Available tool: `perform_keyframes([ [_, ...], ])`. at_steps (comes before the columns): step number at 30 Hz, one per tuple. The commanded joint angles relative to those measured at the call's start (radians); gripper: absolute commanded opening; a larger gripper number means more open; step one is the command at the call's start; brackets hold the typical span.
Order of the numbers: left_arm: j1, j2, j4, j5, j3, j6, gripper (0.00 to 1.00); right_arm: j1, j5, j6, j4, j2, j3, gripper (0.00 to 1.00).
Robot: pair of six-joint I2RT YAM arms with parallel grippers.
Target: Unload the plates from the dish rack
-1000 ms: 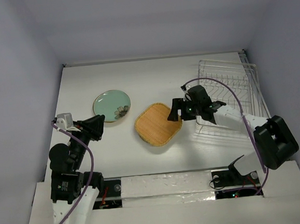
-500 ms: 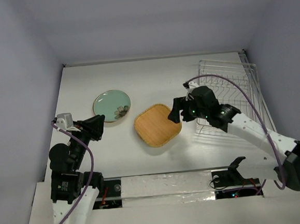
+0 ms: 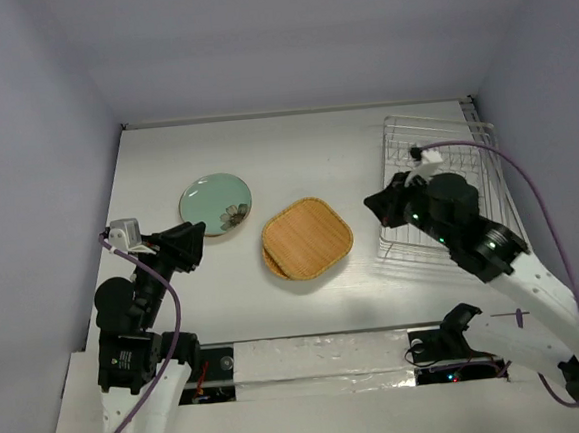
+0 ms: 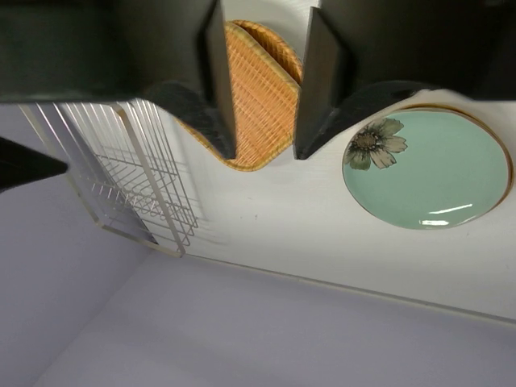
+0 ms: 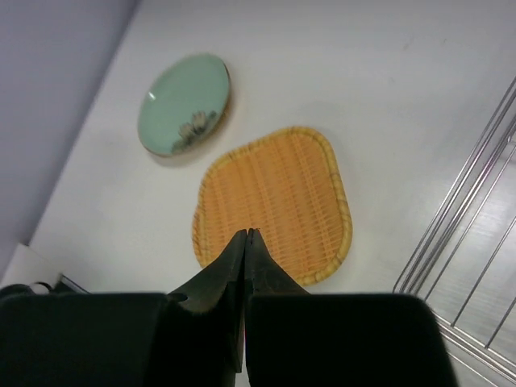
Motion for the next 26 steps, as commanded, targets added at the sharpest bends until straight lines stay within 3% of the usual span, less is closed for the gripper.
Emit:
perform_keyframes([
  [1, 0.004, -0.003, 0.036, 0.012, 0.009, -0.003, 0.37, 0.002, 0.054, -0.002, 0.099, -0.191, -0.008, 0.0],
  [5, 0.004, -0.017, 0.03, 0.014, 0.017, 0.005, 0.56, 0.002, 0.072, -0.018, 0.172, -0.386, -0.03, 0.01],
  [7, 0.004, -0.02, 0.025, 0.003, 0.021, 0.006, 0.62, 0.002, 0.095, -0.027, 0.188, -0.493, -0.039, 0.12],
  [8, 0.004, -0.018, 0.022, 0.003, 0.024, 0.008, 0.67, 0.002, 0.11, -0.03, 0.194, -0.527, -0.04, 0.3],
  [10, 0.004, -0.012, 0.017, -0.003, 0.026, 0.008, 0.71, 0.002, 0.155, -0.038, 0.196, -0.587, -0.045, 0.55],
  [11, 0.004, -0.009, 0.017, -0.003, 0.03, 0.011, 0.73, 0.002, 0.17, -0.041, 0.186, -0.634, -0.047, 0.75],
  [13, 0.004, 0.002, 0.014, -0.007, 0.04, 0.014, 0.77, 0.002, 0.211, -0.044, 0.168, -0.667, -0.044, 0.88],
  [24, 0.004, -0.021, 0.043, -0.001, 0.113, 0.008, 0.78, 0.002, 0.224, -0.048, 0.139, -0.737, -0.111, 0.88],
  [26, 0.004, -0.03, 0.04, 0.0, 0.106, 0.005, 0.82, 0.002, 0.213, -0.045, 0.146, -0.739, -0.126, 0.88],
])
